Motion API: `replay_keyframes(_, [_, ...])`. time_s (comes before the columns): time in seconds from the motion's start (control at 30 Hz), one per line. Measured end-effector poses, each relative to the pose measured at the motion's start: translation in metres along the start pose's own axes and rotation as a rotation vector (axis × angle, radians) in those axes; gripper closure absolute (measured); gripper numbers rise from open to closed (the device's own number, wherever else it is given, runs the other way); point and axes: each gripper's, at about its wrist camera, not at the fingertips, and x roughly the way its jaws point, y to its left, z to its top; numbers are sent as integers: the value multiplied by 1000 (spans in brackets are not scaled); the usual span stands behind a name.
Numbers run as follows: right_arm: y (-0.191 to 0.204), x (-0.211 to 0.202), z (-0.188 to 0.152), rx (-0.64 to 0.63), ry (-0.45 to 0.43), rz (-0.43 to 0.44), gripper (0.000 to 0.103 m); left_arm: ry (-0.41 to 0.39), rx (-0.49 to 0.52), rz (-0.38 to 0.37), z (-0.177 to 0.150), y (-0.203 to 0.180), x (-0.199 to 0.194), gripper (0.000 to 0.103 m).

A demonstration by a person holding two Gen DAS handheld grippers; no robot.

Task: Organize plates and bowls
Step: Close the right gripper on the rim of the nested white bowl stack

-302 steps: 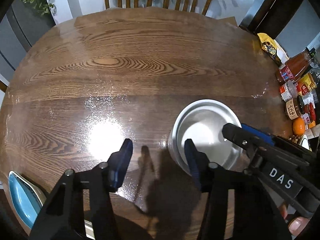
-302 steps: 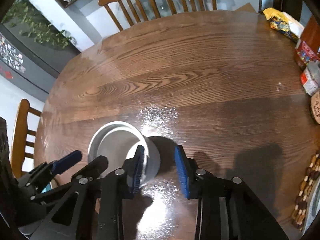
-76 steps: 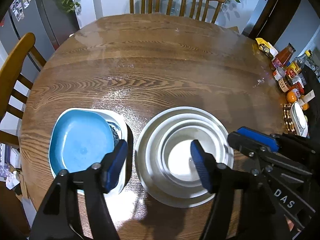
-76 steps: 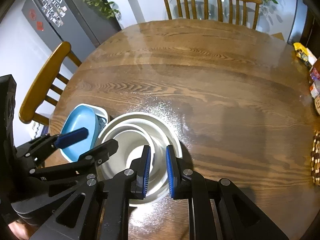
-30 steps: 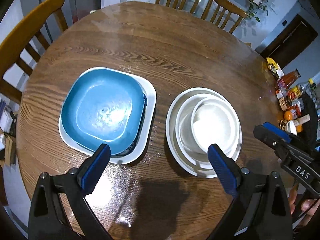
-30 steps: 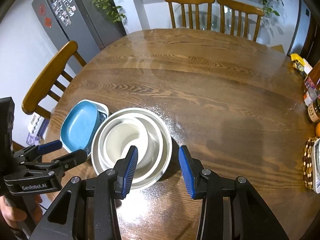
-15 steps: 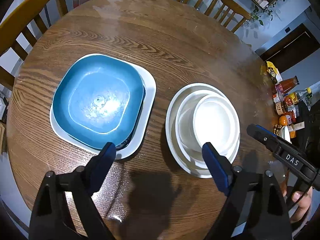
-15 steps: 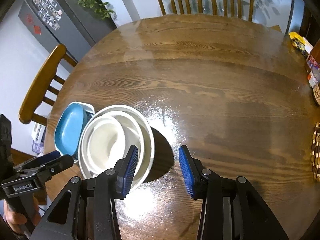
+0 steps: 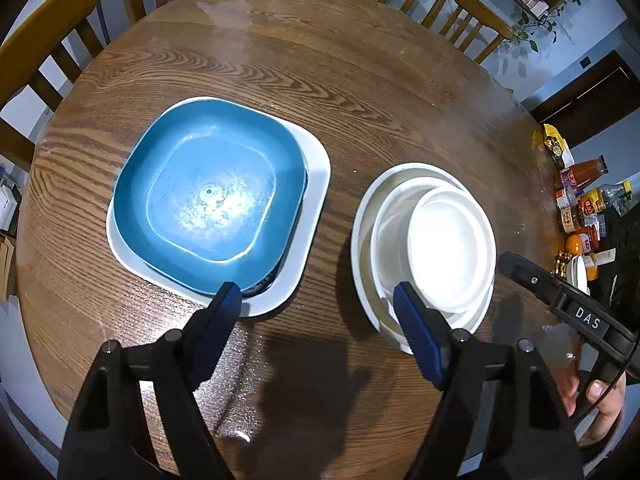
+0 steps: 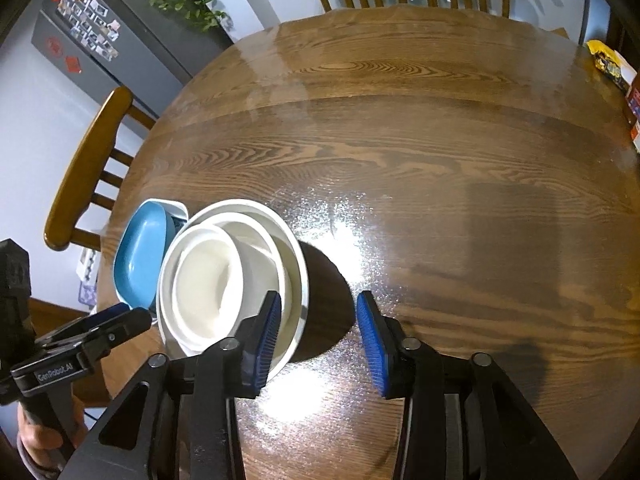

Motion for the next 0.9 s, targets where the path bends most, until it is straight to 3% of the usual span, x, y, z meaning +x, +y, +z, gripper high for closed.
replay_keyframes(0.07, [0,0,0,0,0,-3,64,10,-9,-8,0,1,1,38])
replay_keyframes(0.47, [-1,2,0,3,5,-2,73,21,-7,-2,4,0,1,40])
replay_keyframes(0.57, [1,5,0,-6,14,-3,76,31,-1,9,4,-2,4,52])
replay_keyframes(0.63, [2,6,0,-10,17,-4,80,32,3,15,4,-4,6,52])
replay_keyframes(0.9, [2,10,1,-13,32,0,81,33,21,40,7,-7,9,51])
